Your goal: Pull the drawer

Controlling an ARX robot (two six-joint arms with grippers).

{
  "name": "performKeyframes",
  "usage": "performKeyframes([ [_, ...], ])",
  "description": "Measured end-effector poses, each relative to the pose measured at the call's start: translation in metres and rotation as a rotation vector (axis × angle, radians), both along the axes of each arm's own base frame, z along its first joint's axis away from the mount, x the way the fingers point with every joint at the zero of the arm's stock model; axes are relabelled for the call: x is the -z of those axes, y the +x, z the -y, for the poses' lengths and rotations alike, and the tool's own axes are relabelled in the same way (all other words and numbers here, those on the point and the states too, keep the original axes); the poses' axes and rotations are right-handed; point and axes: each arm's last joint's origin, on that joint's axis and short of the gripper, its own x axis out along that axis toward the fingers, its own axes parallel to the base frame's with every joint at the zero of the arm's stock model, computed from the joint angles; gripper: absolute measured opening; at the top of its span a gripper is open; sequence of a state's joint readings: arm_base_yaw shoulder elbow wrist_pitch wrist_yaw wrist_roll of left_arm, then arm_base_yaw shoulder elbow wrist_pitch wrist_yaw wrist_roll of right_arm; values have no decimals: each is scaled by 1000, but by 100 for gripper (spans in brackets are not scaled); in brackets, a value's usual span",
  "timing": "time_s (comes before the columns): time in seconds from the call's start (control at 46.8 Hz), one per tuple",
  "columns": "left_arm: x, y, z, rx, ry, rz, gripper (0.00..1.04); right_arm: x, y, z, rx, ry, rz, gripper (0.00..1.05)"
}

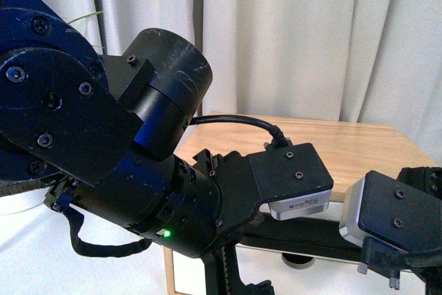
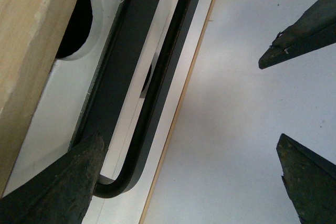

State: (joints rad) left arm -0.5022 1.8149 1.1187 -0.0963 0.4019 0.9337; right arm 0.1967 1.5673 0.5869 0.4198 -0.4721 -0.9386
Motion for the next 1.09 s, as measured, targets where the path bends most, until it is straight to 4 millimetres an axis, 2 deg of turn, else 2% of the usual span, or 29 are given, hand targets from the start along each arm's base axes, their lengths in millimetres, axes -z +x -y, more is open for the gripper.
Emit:
performKeyframes([
  [0.192, 8, 4, -2, -11, 14, -7, 99, 0, 5, -5, 4, 13, -5, 96],
  [0.47, 10, 7, -2, -3, 32, 13, 99, 0, 8, -11, -5, 15, -6, 96],
  [0.834, 10, 7, -3, -2, 42, 14, 99, 5, 11, -9, -6, -6, -23, 96],
  [1.09, 10, 8, -5, 4, 50, 14, 99, 1, 9, -7, -19, 25, -49, 96],
])
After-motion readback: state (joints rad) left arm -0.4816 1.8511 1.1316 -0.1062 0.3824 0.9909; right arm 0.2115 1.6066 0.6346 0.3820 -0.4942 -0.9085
